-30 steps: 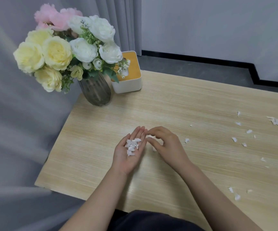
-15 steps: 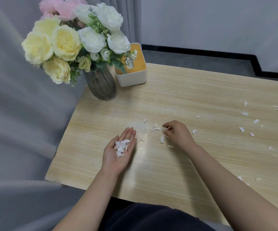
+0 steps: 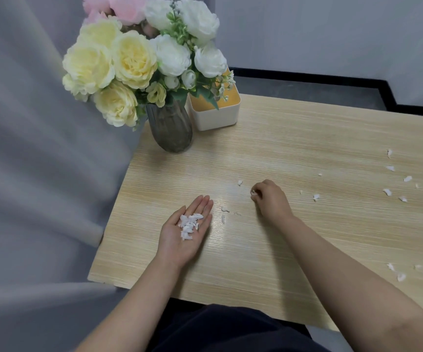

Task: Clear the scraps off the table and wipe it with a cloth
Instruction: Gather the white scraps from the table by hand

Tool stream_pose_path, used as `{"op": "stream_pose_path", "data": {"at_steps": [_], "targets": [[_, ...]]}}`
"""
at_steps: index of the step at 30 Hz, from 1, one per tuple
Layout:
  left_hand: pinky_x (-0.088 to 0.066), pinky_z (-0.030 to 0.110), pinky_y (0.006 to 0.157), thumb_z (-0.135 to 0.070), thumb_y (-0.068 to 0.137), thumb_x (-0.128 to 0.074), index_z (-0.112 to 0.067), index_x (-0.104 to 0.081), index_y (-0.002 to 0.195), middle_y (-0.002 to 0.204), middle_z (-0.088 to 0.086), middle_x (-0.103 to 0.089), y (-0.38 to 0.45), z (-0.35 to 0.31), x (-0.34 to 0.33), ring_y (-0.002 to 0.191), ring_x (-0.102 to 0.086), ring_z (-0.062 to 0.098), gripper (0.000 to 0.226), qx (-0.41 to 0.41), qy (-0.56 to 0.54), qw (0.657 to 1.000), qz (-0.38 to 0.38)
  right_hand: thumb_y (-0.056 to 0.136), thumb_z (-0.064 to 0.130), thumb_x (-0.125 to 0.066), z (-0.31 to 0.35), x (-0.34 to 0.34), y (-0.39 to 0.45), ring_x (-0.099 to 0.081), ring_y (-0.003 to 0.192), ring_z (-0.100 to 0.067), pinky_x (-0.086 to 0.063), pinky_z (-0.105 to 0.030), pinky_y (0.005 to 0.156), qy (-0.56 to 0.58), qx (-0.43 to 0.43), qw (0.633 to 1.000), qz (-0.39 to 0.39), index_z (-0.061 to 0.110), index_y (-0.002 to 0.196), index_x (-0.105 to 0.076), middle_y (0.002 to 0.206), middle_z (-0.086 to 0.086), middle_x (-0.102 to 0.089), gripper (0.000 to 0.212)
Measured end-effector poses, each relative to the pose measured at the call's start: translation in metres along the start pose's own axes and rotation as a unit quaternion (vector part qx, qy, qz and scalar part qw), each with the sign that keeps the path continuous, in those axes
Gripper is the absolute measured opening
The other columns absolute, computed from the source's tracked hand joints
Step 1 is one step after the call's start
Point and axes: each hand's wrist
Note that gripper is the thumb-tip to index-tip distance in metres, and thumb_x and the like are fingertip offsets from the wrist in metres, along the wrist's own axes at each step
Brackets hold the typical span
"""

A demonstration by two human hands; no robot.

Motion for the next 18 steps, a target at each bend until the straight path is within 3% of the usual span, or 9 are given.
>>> {"op": "stream_pose_path", "data": {"at_steps": [3, 7, 10, 12, 14, 16, 18], "targets": [[-0.044, 0.044, 0.097, -0.016, 0.088, -0.042, 0.006, -0.07, 0.104, 0.125, 0.016, -0.061, 0.002, 0.0, 0.003, 0.113, -0.06, 0.028, 0.039, 0.004, 0.003, 0.999, -0.033, 0.09, 0.008, -0.057, 0.003, -0.002, -0.005, -0.057, 0.092, -0.027, -0.034, -0.026, 0.071, 0.028, -0.027, 0.999, -0.019, 0.004, 0.094, -0.068, 0.097, -0.011, -0.062, 0.013], [-0.039, 0.037, 0.106, -0.018, 0.092, -0.04, 0.006, -0.068, 0.105, 0.125, 0.018, -0.061, 0.002, 0.003, 0.0, 0.118, -0.056, 0.028, 0.039, 0.024, 0.022, 0.998, -0.055, 0.086, 0.01, -0.063, 0.025, 0.005, -0.019, -0.06, 0.088, -0.017, -0.037, -0.02, 0.074, 0.14, -0.056, 0.986, -0.066, 0.007, 0.095, -0.072, 0.096, -0.006, -0.069, 0.013], [-0.039, 0.038, 0.106, -0.017, 0.087, -0.042, 0.006, -0.068, 0.106, 0.125, 0.018, -0.06, 0.003, 0.01, -0.008, 0.119, -0.054, 0.028, 0.039, 0.04, 0.035, 0.997, -0.057, 0.084, 0.01, -0.067, 0.05, 0.013, -0.038, -0.056, 0.07, 0.003, -0.036, -0.005, 0.067, 0.233, -0.051, 0.966, -0.095, 0.011, 0.089, -0.072, 0.081, 0.005, -0.067, 0.008], [-0.041, 0.04, 0.104, -0.015, 0.087, -0.042, 0.007, -0.064, 0.111, 0.124, 0.02, -0.06, 0.004, 0.015, -0.014, 0.114, -0.058, 0.03, 0.039, 0.047, 0.031, 0.996, -0.063, 0.082, 0.01, -0.068, 0.066, 0.016, -0.054, -0.055, 0.066, 0.008, -0.036, -0.003, 0.065, 0.262, -0.027, 0.96, -0.091, 0.014, 0.085, -0.07, 0.073, 0.013, -0.062, 0.005], [-0.053, 0.042, 0.09, -0.015, 0.09, -0.04, 0.009, -0.063, 0.11, 0.114, 0.024, -0.064, 0.006, 0.021, -0.021, 0.098, -0.067, 0.033, 0.038, 0.057, 0.019, 0.996, -0.063, 0.082, 0.011, -0.067, 0.077, 0.015, -0.068, -0.057, 0.072, 0.004, -0.04, -0.008, 0.068, 0.264, 0.022, 0.962, -0.068, 0.017, 0.084, -0.068, 0.076, 0.011, -0.065, 0.006], [-0.059, 0.037, 0.064, -0.014, 0.094, -0.038, 0.012, -0.065, 0.098, 0.091, 0.025, -0.068, 0.008, 0.025, -0.025, 0.074, -0.07, 0.031, 0.038, 0.069, -0.022, 0.995, -0.068, 0.085, 0.014, -0.064, 0.083, 0.01, -0.074, -0.056, 0.079, -0.005, -0.042, -0.018, 0.075, 0.213, 0.082, 0.973, -0.042, 0.017, 0.086, -0.068, 0.083, 0.008, -0.066, 0.005], [-0.057, 0.028, 0.058, -0.013, 0.094, -0.041, 0.012, -0.065, 0.088, 0.08, 0.02, -0.068, 0.01, 0.027, -0.023, 0.064, -0.069, 0.025, 0.035, 0.081, -0.051, 0.993, -0.074, 0.086, 0.02, -0.06, 0.083, 0.004, -0.074, -0.053, 0.081, -0.01, -0.037, -0.024, 0.077, 0.137, 0.138, 0.98, -0.033, 0.018, 0.089, -0.069, 0.084, 0.008, -0.066, 0.01]]}}
Point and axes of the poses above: each hand's wrist, its own y-axis towards the middle knuckle, its own x-axis out of the back of the hand, z = x × y
